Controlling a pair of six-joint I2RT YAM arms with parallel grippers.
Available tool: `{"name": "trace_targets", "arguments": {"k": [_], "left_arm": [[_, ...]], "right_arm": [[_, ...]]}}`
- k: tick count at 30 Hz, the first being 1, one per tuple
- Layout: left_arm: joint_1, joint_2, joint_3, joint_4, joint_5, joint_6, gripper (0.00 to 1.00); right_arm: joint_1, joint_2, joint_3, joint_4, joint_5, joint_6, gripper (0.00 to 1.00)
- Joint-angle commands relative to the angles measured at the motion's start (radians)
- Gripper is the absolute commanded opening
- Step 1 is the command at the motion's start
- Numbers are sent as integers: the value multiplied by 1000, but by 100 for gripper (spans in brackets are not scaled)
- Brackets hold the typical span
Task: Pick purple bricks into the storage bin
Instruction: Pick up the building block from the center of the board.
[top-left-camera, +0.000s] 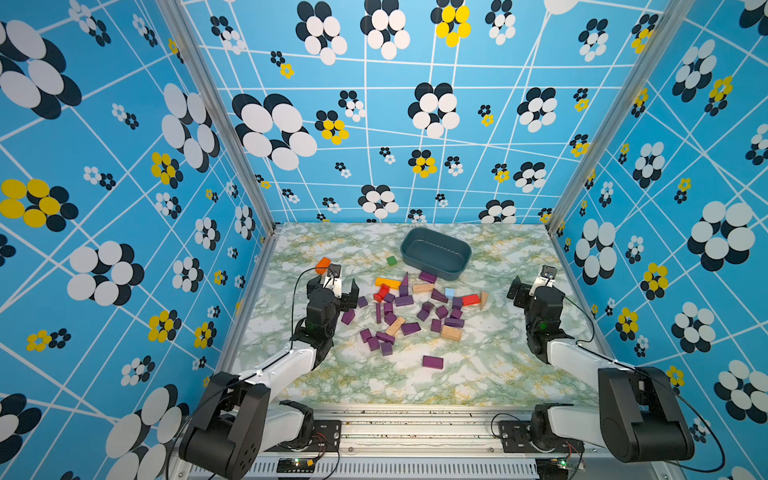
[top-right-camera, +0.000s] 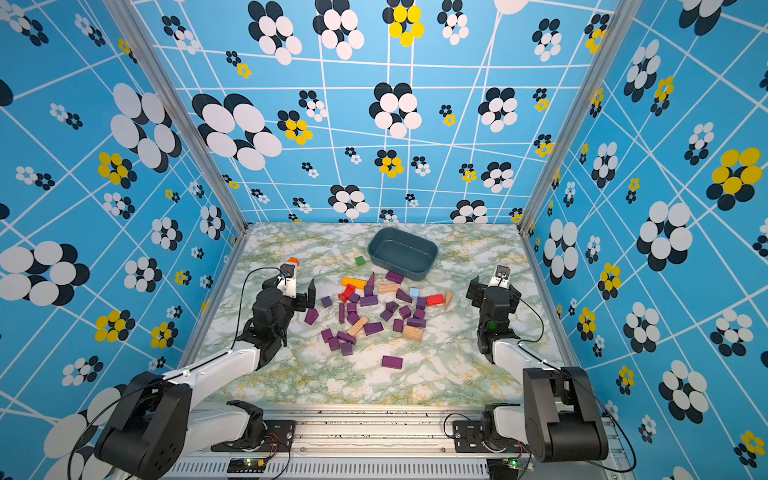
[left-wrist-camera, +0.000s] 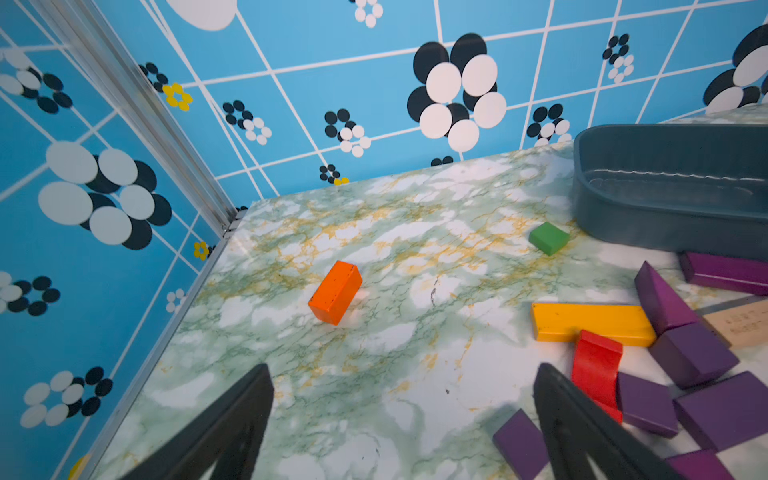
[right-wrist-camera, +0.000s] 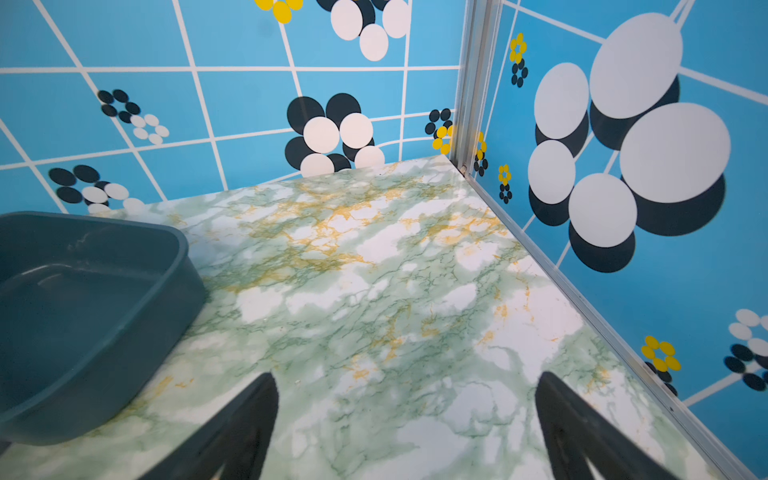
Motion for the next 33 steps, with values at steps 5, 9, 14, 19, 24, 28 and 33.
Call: {"name": "trace_targets", "arguments": {"k": [5,9,14,19,24,28,33], "left_arm": [[-48,-95,139,-526,-137,-209,99],[-51,-66,191,-711,-50,-301,99],[-45,-21,216,-768,69,-275,99],[-26,4,221,-768,142,-235,97],[20,51,225,-765,228,-233,76],[45,144,277,-807,281,-224,71],[61,239,334,-842,292,-216,66]], "right_arm": [[23,-42,231,-505,-186,75,97],[60,-71,257,-639,-256,98,97],[117,-116,249,-751,-417,99,96],[116,-208,184,-745,-547,171,97],[117,-267,135,-679,-625,270,97],[117,-246,121,-642,-674,332,97],[123,-208,105,-609,-733,357,97]]}}
